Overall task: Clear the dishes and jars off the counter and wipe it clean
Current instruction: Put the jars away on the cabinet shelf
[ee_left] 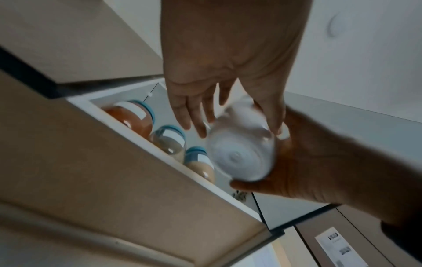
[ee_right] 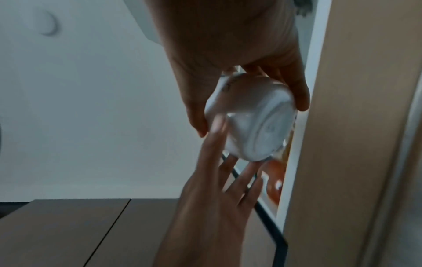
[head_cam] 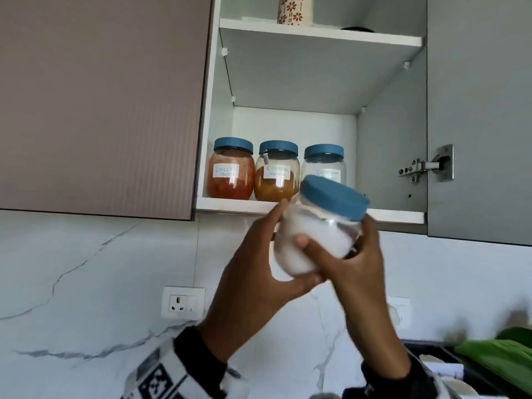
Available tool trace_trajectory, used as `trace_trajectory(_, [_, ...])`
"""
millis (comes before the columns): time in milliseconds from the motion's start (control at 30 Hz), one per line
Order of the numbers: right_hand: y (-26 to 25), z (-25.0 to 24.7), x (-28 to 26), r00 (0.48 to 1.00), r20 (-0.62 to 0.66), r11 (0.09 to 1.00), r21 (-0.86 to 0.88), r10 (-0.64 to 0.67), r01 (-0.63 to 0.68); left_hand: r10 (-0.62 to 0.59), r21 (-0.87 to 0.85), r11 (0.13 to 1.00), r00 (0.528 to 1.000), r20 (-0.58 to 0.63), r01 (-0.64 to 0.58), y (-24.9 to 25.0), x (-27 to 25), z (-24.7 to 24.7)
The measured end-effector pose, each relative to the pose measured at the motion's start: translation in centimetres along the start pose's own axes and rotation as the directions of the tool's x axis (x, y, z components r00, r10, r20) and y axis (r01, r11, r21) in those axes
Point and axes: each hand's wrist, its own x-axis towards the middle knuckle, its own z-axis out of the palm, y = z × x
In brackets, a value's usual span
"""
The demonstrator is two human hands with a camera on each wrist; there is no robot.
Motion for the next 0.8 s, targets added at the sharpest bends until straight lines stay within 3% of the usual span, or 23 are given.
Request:
trace_trajectory(100, [-0.3,-2.6,3.2,0.973,-0.204,0.994,-0.017,-0.107,0.106,0.078,0.119,0.99,0.996,-0.035,-0.074,-0.9,1.1,-2.6])
trace_trajectory(233, [0.6,-5.1,9.2,0.925,-0.341,0.98,-0.158,-0.165,0.117,-0.018,0.31,0.948,0.986,-0.163,0.069,-4.7,1.5,-5.9])
trace_trajectory(333, [2.1,-5.6,13.0,0.914,-0.351,0.932,-0.356,-0.202,0.069,-0.096,0.538,0.821,0.975,-0.201,0.191,-8.3,1.2,-6.4])
trace_trajectory(400, [3.2,-5.6,14.5,0.921,-0.314,0.874,-0.484,-0.231,0.054,-0.117,0.676,0.719,0.987,-0.114,0.164,-10.2,0.8,-6.1])
trace_trajectory(500, [4.8,-5.5,15.7,0.917,-0.312,0.773,-0.634,-0.247,-0.008,-0.139,0.769,0.631,0.99,-0.02,0.104,-11.8,0.4,-6.1])
trace_trajectory(800, [7.3,-4.1,16.8,0.929,-0.314,0.548,-0.821,-0.198,-0.161,-0.1,0.735,0.673,0.995,-0.023,0.084,-13.0,0.1,-6.9])
